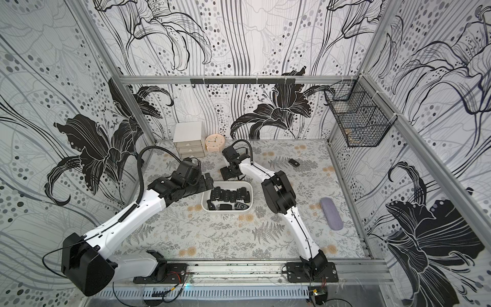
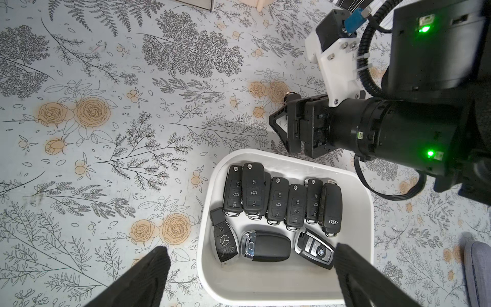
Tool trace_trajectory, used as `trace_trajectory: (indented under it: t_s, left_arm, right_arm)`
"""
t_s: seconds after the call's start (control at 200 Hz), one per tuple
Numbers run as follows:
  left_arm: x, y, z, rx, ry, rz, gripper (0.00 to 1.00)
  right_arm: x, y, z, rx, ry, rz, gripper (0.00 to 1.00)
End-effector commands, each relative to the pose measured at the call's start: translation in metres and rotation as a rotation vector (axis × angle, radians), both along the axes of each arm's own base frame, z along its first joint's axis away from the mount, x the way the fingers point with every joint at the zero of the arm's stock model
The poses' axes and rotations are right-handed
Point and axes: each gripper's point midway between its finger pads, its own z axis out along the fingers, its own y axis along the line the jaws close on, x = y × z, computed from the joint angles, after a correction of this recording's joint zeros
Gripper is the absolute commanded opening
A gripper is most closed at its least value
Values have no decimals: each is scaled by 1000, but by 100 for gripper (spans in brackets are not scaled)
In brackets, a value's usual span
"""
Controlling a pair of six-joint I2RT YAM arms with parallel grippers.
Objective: Place the car key into the storage box
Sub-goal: Pick up the car key from the center of the board.
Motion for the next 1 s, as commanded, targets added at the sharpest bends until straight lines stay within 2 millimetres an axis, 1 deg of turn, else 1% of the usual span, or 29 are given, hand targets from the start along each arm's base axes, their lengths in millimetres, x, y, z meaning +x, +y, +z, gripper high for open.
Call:
trace_trajectory:
  t_s: [0.0,0.145,0.29,0.36,0.426,0.456,0.491,0.611,0.741,0.901,0.991]
  left_arm:
    - [3,1,6,-16,-25,12,99]
    - [1,3,7,-16,-28,17,99]
    - [0,4,7,-14,-30,19,99]
    - [-1,4,7,-15,-26,18,99]
    - [-2,4,8,-15,-29,18,99]
    - [-2,5,8,-16,-29,18,99]
    - [-3,5,8,-17,-30,19,99]
    - [-4,5,8,-20,-34,19,99]
    - [-4,4,8,-27,-40,11,99]
    - [-1,-1,9,-38,-48,-7,99]
    - [1,-4,9,-44,-53,-22,99]
  right_arm:
    - [2,-16,-15,-95,22,-46,73]
    - [2,-16,-18,-149,1,-58,63]
    - [0,-15,-20,-157,1,-63,51]
    - [1,-15,-17,-153,1,-66,43]
    - [1,-14,-12,-145,-4,-68,40]
    - [1,-14,-10,-140,-6,-69,34]
    - [1,-13,-7,-132,-10,-71,31]
    - [3,-12,12,-107,-33,-89,31]
    - [5,-14,40,-78,-69,-113,30]
    - [2,-18,74,-38,-107,-138,30]
    - [-3,-21,87,-25,-116,-151,30]
